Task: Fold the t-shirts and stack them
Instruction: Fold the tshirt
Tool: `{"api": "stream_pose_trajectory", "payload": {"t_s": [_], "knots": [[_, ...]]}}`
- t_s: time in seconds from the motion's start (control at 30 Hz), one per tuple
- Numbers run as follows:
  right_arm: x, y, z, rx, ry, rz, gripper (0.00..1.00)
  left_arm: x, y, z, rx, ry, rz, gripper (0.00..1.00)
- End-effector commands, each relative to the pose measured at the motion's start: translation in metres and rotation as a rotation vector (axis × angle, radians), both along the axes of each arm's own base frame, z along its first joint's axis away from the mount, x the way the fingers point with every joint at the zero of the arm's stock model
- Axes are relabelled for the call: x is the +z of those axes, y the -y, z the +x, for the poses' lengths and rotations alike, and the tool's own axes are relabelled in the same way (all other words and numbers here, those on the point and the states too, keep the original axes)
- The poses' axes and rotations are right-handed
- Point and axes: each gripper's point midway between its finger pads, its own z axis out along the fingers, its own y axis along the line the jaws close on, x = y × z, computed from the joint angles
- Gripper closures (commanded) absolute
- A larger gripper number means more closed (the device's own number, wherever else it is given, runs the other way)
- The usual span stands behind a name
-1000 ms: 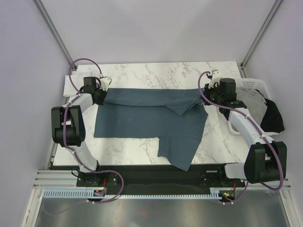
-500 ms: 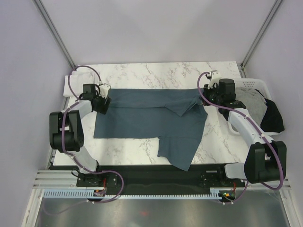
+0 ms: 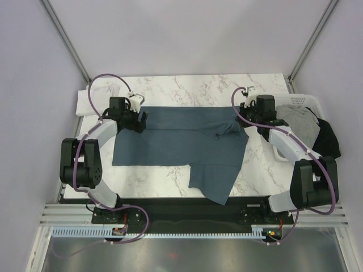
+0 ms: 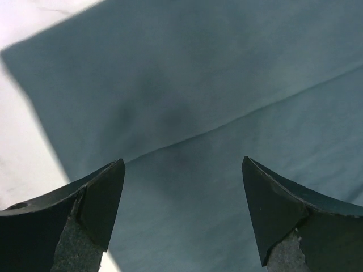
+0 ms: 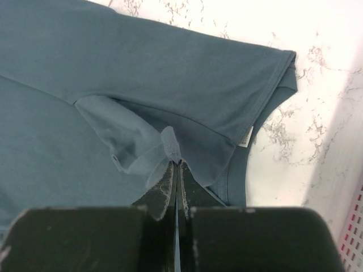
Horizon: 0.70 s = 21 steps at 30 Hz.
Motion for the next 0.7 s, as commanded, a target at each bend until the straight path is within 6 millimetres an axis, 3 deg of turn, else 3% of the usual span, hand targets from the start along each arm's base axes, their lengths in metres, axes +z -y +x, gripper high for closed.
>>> {"api": "stream_pose_trajectory", "payload": {"t_s": [0.0,0.1,0.13,0.2,0.27,0.3,0.33,0.4,0.53,0.67], "knots": [[0.007,-0.004,0.019,0.011,0.034,0.0,1.0,-0.01,0.036,-0.005,-0.047,-0.083,-0.122,0.1],[0.009,-0.004,0.038,0.012,0.047,-0.024,1.0,-0.022,0.046,-0.016,-0.076,-0.127,-0.148,0.11],[-0.001,-0.004,0.045,0.011,0.032,-0.029,1.0,-0.023,0.046,-0.018,-0.076,-0.132,-0.149,0.11],[0.002,-0.005,0.059,0.009,0.048,-0.03,1.0,-0.03,0.046,-0.022,-0.077,-0.149,-0.147,0.11],[-0.009,-0.008,0.073,0.004,0.038,-0.024,1.0,-0.033,0.046,-0.026,-0.076,-0.16,-0.146,0.12],[-0.002,-0.009,0.084,0.0,0.062,-0.018,1.0,-0.033,0.046,-0.028,-0.078,-0.163,-0.148,0.12],[-0.014,-0.009,0.091,-0.003,0.041,-0.021,1.0,-0.035,0.046,-0.028,-0.079,-0.166,-0.147,0.12],[-0.013,-0.01,0.104,-0.011,0.049,-0.016,1.0,-0.036,0.045,-0.029,-0.074,-0.171,-0.145,0.12],[-0.035,-0.009,0.12,-0.026,0.015,-0.031,1.0,-0.037,0.043,-0.03,-0.07,-0.17,-0.136,0.12],[-0.036,-0.006,0.139,-0.051,0.05,-0.045,1.0,-0.041,0.043,-0.031,-0.07,-0.179,-0.133,0.12]]}}
